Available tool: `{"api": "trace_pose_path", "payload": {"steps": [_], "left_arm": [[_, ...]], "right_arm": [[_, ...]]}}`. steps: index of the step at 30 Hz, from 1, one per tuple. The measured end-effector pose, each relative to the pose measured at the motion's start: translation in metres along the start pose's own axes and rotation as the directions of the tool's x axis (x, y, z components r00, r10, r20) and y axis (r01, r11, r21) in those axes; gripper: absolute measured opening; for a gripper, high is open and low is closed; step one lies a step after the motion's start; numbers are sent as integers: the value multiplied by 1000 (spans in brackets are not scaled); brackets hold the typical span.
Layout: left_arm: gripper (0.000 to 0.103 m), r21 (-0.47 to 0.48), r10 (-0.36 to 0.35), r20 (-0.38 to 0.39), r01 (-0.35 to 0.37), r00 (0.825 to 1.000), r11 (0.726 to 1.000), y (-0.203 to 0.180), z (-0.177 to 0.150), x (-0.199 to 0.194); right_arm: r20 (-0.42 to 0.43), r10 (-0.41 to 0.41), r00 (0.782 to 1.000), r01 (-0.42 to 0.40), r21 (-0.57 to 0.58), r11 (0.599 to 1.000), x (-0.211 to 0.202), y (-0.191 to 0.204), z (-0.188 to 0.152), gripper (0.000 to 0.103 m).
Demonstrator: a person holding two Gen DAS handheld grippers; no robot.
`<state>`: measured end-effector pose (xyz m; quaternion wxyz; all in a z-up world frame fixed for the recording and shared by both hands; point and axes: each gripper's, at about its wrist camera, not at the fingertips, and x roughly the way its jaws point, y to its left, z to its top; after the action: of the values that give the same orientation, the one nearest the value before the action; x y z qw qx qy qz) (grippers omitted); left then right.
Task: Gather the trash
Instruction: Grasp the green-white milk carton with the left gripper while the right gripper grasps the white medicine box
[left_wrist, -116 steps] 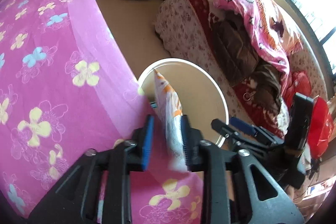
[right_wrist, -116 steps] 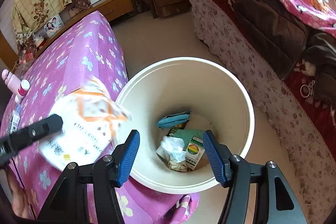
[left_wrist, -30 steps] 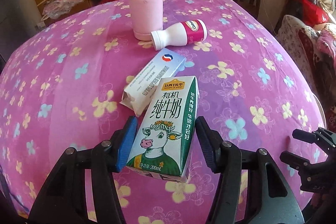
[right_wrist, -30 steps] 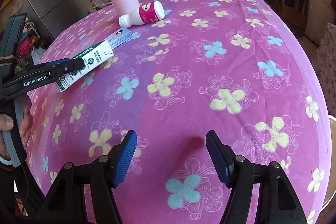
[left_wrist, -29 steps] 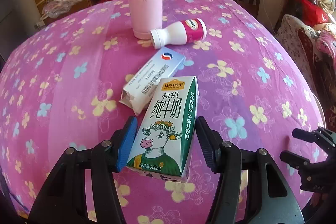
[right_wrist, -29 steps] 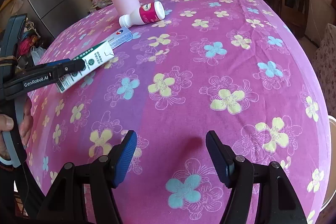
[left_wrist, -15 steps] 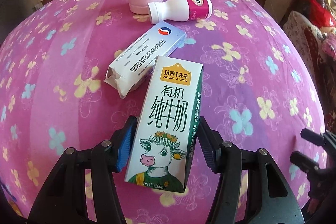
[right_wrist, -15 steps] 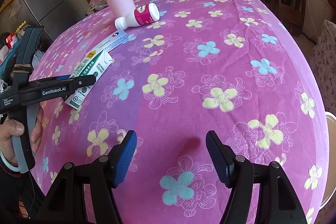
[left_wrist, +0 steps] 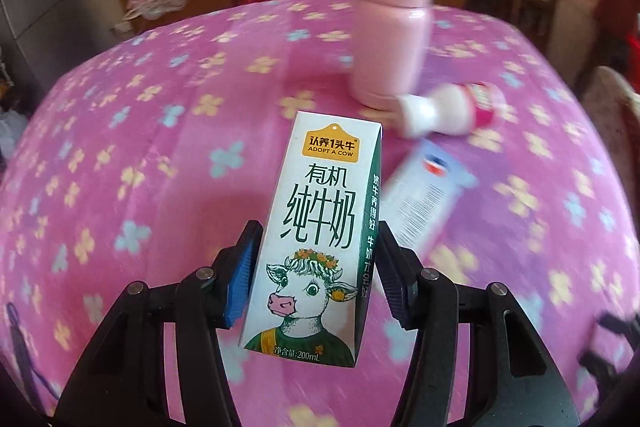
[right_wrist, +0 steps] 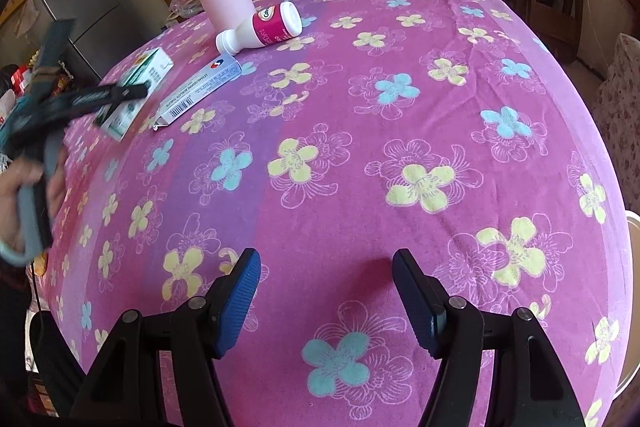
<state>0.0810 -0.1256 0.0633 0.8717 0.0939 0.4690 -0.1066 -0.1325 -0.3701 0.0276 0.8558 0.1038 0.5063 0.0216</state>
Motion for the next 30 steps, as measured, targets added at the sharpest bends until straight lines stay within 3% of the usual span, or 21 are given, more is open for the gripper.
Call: {"api": "trace_pose_path", "payload": {"steps": [2,4,7,10,15,17,21,24,30], "left_arm": [[54,12,28,-27,-28,999,1000,-1,11,20],[54,20,8,-55,-7,998,1000,-5,13,31],[54,26,-101,-94,104,990,994,-18,2,32],[54,55,-212,-118,220,970,974,-37,-19,20],[54,40,-277,-84,281,957,959,-42,-54,-10],[54,-7,-273,-78,273,959,962,-31,-60,-17],[54,-83,-168,-47,164,985,983,3,-69,-27],[54,-110,-109,-40,104,993,988,18,-76,-30],[54,-132,-96,-35,91,995,987,31,-89,-32]], "right_arm": [[-1,-2,1000,2,4,1000,0,-2,1,66],[-1,-7,1000,7,10,1000,0,-5,2,66],[2,-14,1000,14,22,1000,-2,-11,5,66],[8,-20,1000,19,35,999,-1,-16,12,66],[23,2,1000,-3,59,998,5,-12,33,66],[27,20,999,-22,59,998,12,-4,45,66],[34,56,998,-58,56,997,33,26,74,67],[31,73,997,-75,60,995,53,51,99,69],[5,-32,999,32,31,999,97,92,137,70]]}}
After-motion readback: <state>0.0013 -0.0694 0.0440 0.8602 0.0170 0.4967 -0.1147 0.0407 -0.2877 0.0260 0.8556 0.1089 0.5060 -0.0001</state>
